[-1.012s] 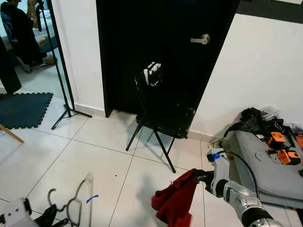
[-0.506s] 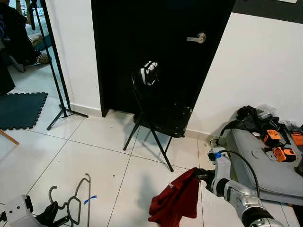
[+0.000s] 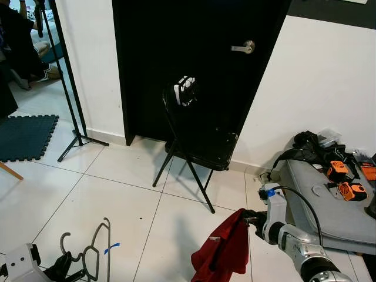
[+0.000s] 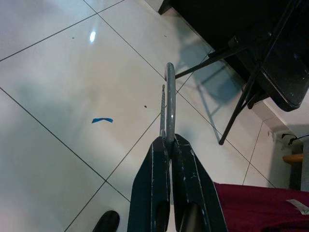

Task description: Hang hanger

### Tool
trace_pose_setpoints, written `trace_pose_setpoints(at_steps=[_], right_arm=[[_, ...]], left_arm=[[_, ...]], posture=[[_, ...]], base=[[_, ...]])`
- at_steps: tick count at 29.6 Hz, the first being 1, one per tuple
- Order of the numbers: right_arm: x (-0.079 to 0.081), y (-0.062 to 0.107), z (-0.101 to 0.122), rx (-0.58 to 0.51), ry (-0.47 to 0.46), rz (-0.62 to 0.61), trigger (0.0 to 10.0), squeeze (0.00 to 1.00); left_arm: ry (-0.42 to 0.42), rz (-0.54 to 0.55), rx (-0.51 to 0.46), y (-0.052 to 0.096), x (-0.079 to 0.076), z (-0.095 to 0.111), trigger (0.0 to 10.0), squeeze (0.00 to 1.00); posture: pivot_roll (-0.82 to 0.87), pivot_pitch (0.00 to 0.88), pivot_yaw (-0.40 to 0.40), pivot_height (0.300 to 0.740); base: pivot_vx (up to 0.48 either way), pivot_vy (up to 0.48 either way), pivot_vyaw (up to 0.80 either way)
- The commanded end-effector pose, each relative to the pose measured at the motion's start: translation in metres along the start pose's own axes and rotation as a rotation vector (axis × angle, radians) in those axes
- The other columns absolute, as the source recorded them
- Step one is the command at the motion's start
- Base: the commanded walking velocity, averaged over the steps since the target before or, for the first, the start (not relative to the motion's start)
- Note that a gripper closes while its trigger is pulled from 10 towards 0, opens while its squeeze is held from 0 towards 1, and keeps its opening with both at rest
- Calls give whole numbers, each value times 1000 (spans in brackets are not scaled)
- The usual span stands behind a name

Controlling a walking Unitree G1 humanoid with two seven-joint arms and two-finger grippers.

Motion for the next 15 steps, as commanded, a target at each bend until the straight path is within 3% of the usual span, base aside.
trace_pose_setpoints(at_steps=[1,15], right_arm=[[-5,2,3,-11,-4,-11,10000,0],[-5,3,0,-3,-6,-8,10000,0]], left_arm=[[7,-4,4,2,-2,-1,10000,0],[8,-4,14,3,-2,-4,10000,0]], posture=[[31,0,-119,740],[31,0,-116,740]], base=[[0,0,0],[0,0,0]])
Point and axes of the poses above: a point about 5 cm out from each wrist's last joint towards the gripper, its own y axis pointing back from the gripper into the wrist, its own z axis along the axis of the wrist's last joint, x = y × z, the point moved 1 cm from there along -y, pointing out of the wrist towards the gripper, and after that the axes turned 15 degrees about y, right-handed, at the moved point
